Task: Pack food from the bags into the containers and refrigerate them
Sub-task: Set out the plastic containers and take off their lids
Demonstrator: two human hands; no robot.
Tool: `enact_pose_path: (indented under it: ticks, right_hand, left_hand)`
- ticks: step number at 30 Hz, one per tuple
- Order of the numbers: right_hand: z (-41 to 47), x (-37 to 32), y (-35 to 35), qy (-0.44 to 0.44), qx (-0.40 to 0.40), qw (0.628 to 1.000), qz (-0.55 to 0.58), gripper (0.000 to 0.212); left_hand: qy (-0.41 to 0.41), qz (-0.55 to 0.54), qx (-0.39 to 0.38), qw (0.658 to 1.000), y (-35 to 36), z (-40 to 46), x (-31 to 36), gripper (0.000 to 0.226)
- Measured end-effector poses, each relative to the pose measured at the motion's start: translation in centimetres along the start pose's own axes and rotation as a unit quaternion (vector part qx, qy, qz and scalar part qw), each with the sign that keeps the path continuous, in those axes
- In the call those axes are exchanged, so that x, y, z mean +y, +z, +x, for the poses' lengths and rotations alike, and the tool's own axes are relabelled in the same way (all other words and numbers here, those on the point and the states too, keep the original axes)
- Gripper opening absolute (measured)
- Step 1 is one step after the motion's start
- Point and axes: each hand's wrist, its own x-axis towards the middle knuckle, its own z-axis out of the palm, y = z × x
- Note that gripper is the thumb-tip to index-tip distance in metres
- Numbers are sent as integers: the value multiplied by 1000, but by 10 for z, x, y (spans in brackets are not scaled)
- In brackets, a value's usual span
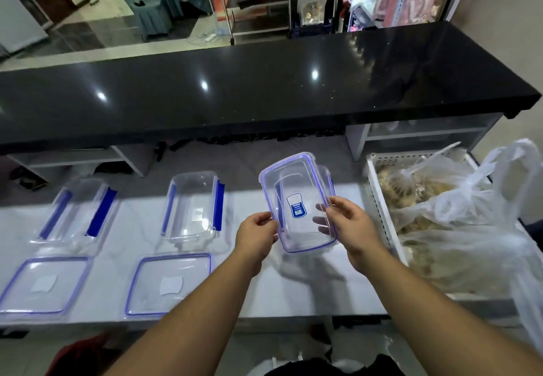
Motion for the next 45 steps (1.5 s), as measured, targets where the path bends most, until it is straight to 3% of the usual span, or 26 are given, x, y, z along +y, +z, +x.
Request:
enact_pose_path:
  ticks: [5, 9, 13, 17, 19, 23, 27, 33, 38, 45]
  right_hand:
    - [-52, 13, 4, -44, -62, 991, -112, 29]
    - [-89, 34, 3, -95, -64, 970, -212, 36]
    - [-112, 59, -7, -132, -60, 902, -407, 29]
    - [-119, 68, -13, -149, -89, 820, -546, 30]
    - [-119, 74, -18, -135, -85, 811, -562, 33]
    - [-113, 88, -29, -74, 0, 807, -586, 46]
    - [-109, 97, -36, -13, -17, 800, -600, 48]
    - [-108, 95, -36, -8, -6, 805, -593, 48]
    - [-111, 77, -36, -20, -24, 797, -603, 50]
    - [-107, 22, -45, -111, 36, 798, -591, 43]
  left_hand:
    - [-52, -111, -54, 991, -27, -27, -8, 26]
    - [-81, -195, -37, 977, -45, -40, -15, 34]
    - [-122, -207, -15, 971, -64, -49, -33, 35]
    - [-129, -116, -25, 985, -76, -50, -53, 19]
    - [-121, -58, -32, 990, -80, -50, -63, 17]
    - [-109, 31, -28, 993, -86, -40, -84, 17]
    - [-74, 161, 17, 984, -86, -28, -95, 17]
    - [-33, 281, 24, 959, -82, -31, -96, 9]
    - [9, 336, 25, 941, -84, -28, -86, 26]
    - [112, 334, -26, 936, -50, -35, -43, 26]
